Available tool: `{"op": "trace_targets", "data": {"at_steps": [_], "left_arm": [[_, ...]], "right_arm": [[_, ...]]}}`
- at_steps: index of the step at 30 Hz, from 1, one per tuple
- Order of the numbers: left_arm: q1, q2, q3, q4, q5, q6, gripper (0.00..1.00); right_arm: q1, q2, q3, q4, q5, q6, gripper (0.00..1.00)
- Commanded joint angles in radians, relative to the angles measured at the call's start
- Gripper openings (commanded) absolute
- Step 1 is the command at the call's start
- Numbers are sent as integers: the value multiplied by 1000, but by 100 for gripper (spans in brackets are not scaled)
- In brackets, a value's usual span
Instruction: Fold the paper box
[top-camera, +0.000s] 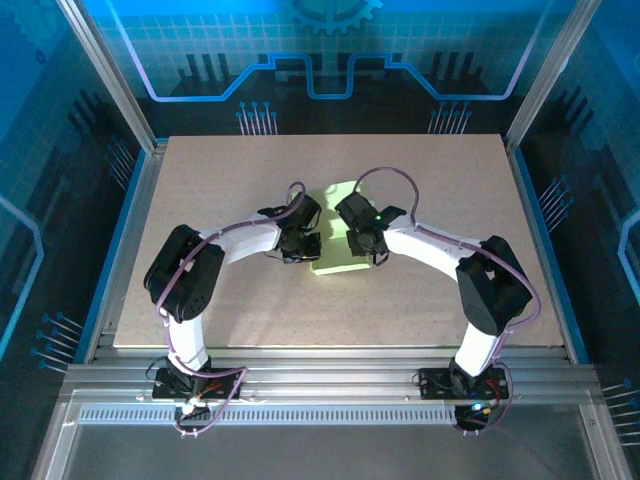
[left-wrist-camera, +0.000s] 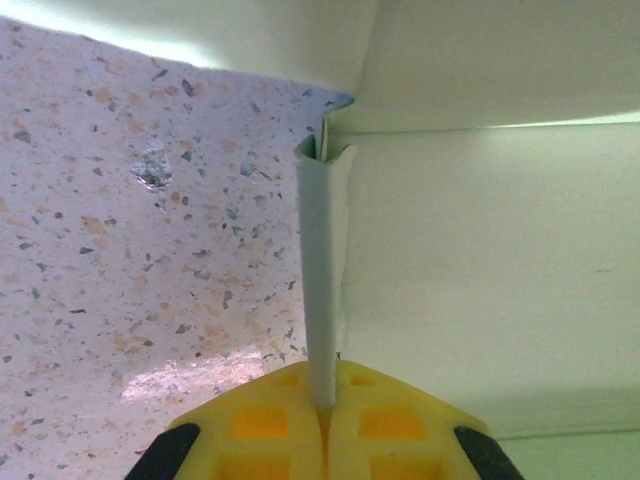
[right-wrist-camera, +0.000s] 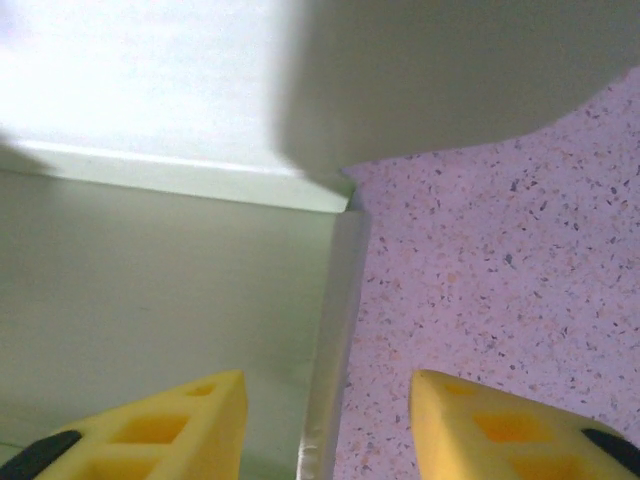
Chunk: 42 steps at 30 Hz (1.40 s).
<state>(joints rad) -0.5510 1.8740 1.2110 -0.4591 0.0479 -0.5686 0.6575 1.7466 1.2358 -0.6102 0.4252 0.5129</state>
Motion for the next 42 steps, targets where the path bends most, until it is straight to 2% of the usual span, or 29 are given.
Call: {"op": "trace_targets", "data": {"at_steps": [1, 9, 13, 20, 32, 37, 42], "left_arm": [[-3, 38, 12, -66, -39, 31, 0], [-4, 36, 19, -77, -44, 25, 0], [-7, 34, 31, -106, -91, 19, 0], [-30, 55, 82, -173, -165, 22, 0], [-81, 141, 173, -287, -332, 27, 0], [-84, 131, 153, -270, -325, 21, 0], [-75, 94, 118, -211, -252, 6, 22]], "right_arm": [[-16, 6, 5, -20, -13, 4, 41], [-12, 113, 59, -113, 62, 26, 22], [-6, 133, 51, -109, 66, 46, 11], [8, 160, 26, -92, 89, 67, 0], [22, 219, -28, -32, 122, 125, 0], [14, 182, -63, 11, 86, 134, 0], [3, 147, -73, 12, 82, 133, 0]]}}
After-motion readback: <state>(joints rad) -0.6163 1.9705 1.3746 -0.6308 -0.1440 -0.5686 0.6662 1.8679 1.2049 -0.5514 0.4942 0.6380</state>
